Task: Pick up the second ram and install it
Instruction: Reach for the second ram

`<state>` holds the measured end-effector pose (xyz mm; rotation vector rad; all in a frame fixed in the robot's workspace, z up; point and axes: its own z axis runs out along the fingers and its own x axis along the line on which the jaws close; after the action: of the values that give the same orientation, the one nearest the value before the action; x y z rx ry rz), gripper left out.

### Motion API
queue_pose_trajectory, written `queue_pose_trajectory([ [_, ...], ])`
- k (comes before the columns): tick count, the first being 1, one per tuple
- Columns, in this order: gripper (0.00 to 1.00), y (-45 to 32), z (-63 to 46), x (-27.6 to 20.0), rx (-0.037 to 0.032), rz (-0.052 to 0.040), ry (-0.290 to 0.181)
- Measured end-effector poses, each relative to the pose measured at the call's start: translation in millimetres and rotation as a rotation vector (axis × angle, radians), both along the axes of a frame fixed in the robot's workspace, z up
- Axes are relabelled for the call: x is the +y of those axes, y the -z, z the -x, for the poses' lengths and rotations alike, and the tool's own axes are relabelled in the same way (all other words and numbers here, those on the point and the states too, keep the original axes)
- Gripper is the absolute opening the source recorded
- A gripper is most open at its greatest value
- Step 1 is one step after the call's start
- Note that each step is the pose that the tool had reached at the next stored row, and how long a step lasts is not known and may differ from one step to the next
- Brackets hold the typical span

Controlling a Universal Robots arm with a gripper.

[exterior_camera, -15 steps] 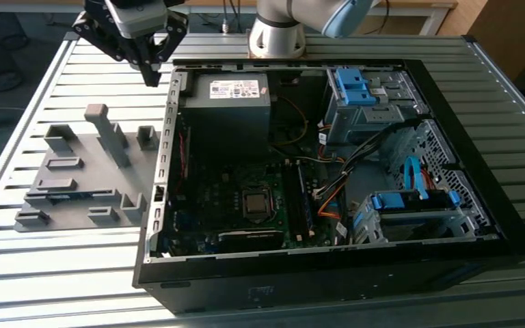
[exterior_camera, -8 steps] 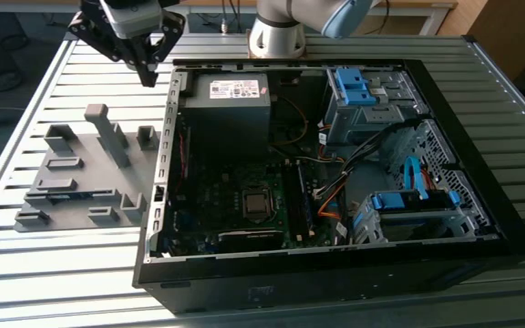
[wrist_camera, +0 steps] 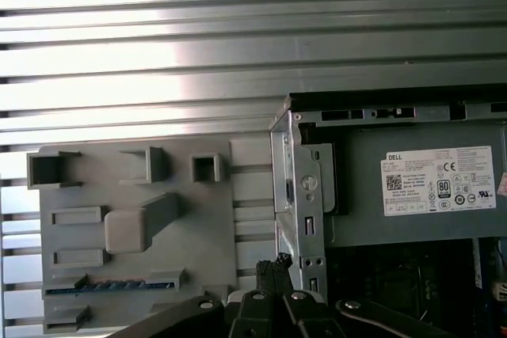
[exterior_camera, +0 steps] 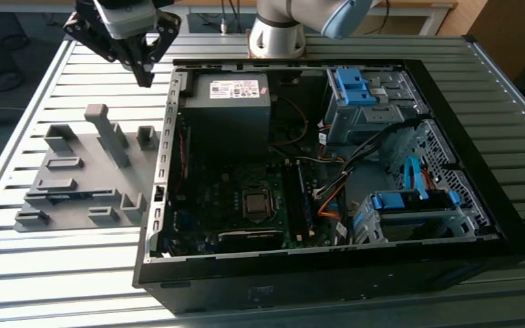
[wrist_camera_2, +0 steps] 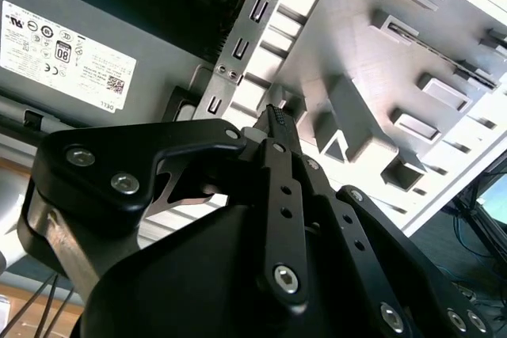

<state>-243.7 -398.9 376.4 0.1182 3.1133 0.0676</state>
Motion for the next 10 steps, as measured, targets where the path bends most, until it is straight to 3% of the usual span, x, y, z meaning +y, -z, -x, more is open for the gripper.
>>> queue_pose_trajectory([
  [10, 0.11, 0.5, 7.0, 0.0, 0.0, 0.0, 0.0],
])
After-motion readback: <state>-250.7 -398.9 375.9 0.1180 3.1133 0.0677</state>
